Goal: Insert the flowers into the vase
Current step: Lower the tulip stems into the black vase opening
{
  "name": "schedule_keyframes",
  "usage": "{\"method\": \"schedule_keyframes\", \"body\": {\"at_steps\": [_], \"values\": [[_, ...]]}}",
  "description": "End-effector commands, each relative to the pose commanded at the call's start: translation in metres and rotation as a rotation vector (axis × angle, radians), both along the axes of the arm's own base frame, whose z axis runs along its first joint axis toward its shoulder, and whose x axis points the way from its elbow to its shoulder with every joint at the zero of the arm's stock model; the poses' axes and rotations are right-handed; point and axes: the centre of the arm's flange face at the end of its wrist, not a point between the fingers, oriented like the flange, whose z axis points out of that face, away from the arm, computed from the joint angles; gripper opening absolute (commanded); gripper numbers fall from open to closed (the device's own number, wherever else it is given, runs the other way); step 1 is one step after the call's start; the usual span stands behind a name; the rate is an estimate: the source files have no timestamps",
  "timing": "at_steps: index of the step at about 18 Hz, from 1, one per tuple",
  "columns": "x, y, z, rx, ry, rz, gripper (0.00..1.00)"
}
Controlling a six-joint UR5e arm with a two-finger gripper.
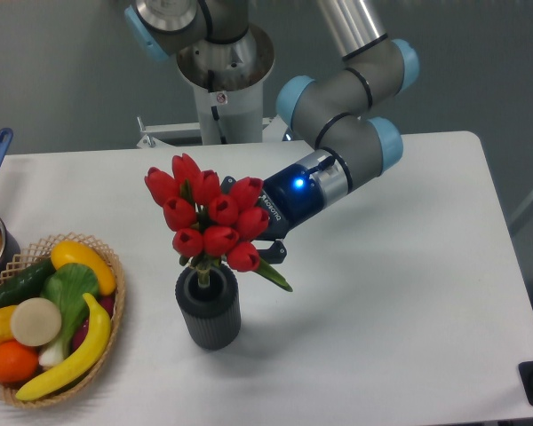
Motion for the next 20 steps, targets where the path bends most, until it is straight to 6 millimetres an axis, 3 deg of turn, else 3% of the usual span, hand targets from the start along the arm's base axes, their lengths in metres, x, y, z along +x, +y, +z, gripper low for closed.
{"method": "schedule_keyframes", "body": {"at_steps": [20], "values": [[-0.007, 0.007, -0.058, -0.085, 0.023, -0.003, 0.29]]}}
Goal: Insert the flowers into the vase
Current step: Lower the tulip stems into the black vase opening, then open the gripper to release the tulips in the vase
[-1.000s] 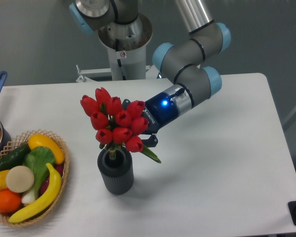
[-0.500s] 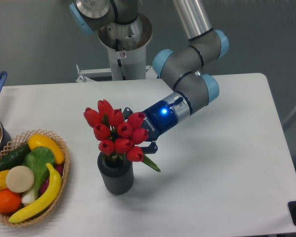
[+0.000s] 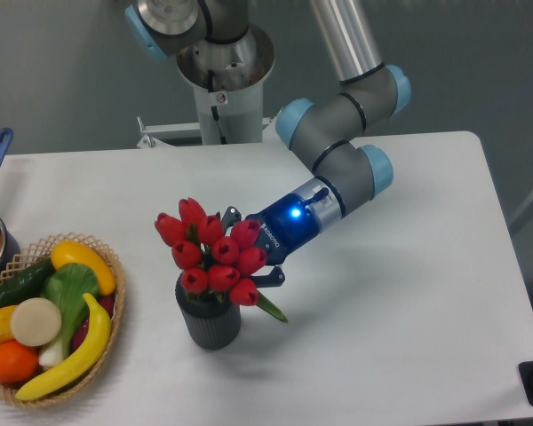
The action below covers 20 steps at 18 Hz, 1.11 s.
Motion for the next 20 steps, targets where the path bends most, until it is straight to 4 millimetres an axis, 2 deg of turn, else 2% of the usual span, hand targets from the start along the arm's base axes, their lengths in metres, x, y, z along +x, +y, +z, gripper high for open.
{"method": "schedule_keyframes", "body": {"at_steps": [5, 9, 13, 20], "values": [[0.007, -0.004, -0.014, 0.004, 0.010, -0.001, 0.30], [0.007, -0.004, -0.014, 0.005, 0.011, -0.001, 0.35], [0.007, -0.004, -0.014, 0.006, 0.014, -0.001, 0.55], [0.008, -0.004, -0.013, -0.004, 0.021, -0.002, 0.61]]}}
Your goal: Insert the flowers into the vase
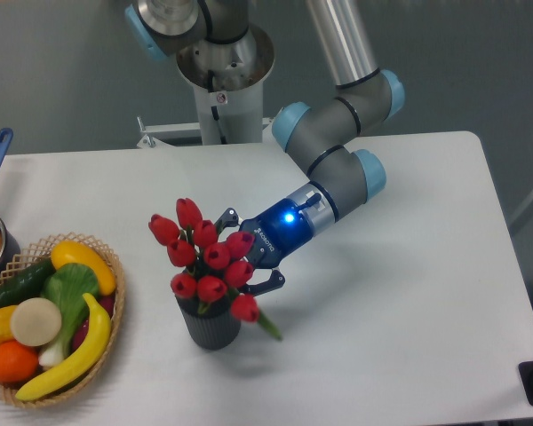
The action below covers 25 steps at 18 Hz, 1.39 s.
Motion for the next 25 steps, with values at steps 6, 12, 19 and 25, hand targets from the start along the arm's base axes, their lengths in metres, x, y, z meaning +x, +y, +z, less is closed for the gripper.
{"method": "schedule_keyframes", "body": {"at_steps": [6, 12, 19, 25], "values": [[0.002, 0.001, -0.002, -0.026, 0.016, -0.005, 0.73], [0.002, 0.000, 0.000, -0.024, 0.022, -0.004, 0.83], [-0.003, -0.023, 0.020, -0.167, 0.186, 0.022, 1.00], [0.003, -0.044, 0.081, -0.318, 0.418, 0.066, 1.00]]}}
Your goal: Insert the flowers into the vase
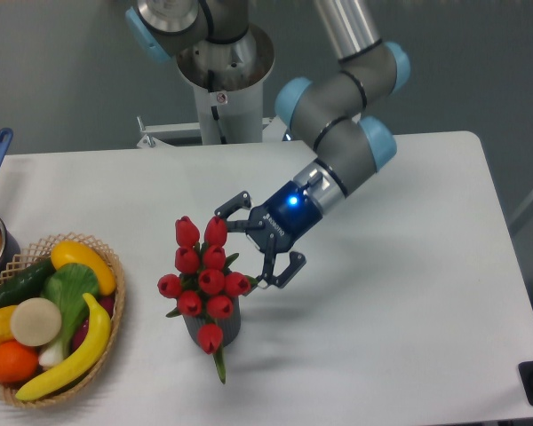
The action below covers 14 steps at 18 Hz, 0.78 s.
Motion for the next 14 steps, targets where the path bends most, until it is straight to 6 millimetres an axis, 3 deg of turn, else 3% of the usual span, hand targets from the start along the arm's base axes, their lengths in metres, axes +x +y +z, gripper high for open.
{"method": "schedule_keyframes", "body": {"at_steps": [5, 8, 12, 14], "values": [[0.003, -0.025, 0.065, -0.107, 0.182, 0.091, 1.00], [-0.025, -0.060, 0.083, -0.248, 0.306, 0.210, 1.00], [-0.056, -0.110, 0.115, -0.283, 0.369, 0.342, 1.00], [-0.070, -0.125, 0.127, -0.318, 0.393, 0.384, 1.00]]}}
